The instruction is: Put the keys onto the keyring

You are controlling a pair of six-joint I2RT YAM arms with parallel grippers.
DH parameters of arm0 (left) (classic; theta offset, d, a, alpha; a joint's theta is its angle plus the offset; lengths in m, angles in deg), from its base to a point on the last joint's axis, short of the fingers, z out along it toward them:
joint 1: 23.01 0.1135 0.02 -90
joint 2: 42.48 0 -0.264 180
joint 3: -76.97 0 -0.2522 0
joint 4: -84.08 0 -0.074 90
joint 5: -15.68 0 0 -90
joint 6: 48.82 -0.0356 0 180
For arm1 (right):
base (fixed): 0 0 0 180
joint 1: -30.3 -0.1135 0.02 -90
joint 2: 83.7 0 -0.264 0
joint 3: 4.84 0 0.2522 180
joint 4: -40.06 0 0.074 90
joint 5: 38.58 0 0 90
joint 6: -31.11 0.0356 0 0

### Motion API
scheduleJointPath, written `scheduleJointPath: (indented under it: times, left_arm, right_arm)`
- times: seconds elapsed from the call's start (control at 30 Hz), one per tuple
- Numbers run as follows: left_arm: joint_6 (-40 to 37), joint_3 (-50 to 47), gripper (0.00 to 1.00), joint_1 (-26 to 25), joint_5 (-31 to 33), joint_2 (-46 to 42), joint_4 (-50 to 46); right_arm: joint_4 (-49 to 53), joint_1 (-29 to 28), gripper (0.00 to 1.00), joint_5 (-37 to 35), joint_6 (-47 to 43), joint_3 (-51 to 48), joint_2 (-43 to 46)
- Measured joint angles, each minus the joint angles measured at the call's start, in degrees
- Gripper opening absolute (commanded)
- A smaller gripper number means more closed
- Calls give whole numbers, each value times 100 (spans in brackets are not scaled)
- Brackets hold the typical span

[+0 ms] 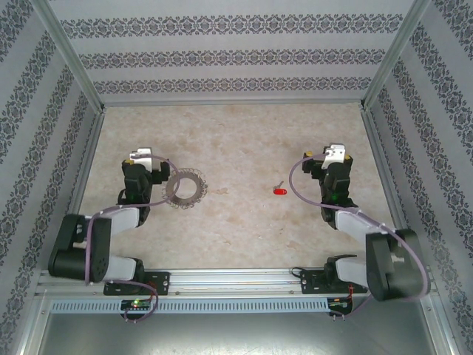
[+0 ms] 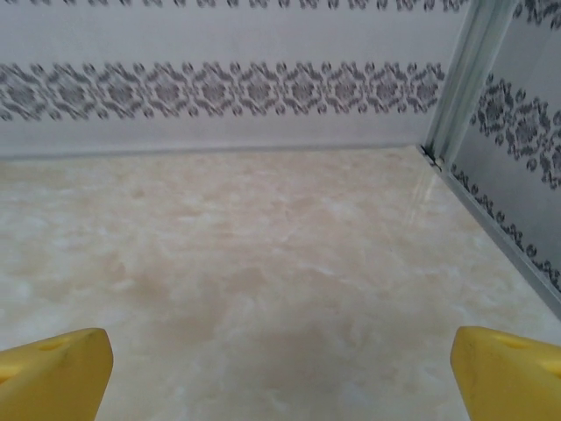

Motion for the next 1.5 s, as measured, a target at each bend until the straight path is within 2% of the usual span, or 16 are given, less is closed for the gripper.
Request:
scheduleJointPath:
  times: [0.17,0.3,0.47,0.6,0.73,0.97,1.07,1.5]
  left_arm:
    - [627,175,100,-44,2,-1287,-1357]
    - [1266,625,100,-280,-310,-1808,-2588]
    - [1847,1373,100,-564,-1165,-1552,-3832]
    - [1967,1917,100,-1054,-1773,-929,-4546]
    - [1965,2232,100,-1519,-2181,-273,-5031]
    - [1967,2212,100,-1602,-2494,387,-5372]
    - [1976,2188,95,-1698,-2590,549,-5370]
    - [2155,1963,79,-2065,-2660,962,-5368]
  right_arm:
    - [1497,-310,98,-107,448,396,828]
    - [2691,-660,98,-42,647,514,1558]
    - [4253,-1023,98,306,1049,1016,1926]
    - [4946,-1228,98,730,1272,1244,1899]
    - [5348,-1456,98,1152,1429,1259,1659]
    - [5429,-2046,98,1631,1543,1257,1213]
    - [5370,-2164,98,1794,1585,1241,1228]
    - [5429,-2188,80,2000,1547,1060,1897]
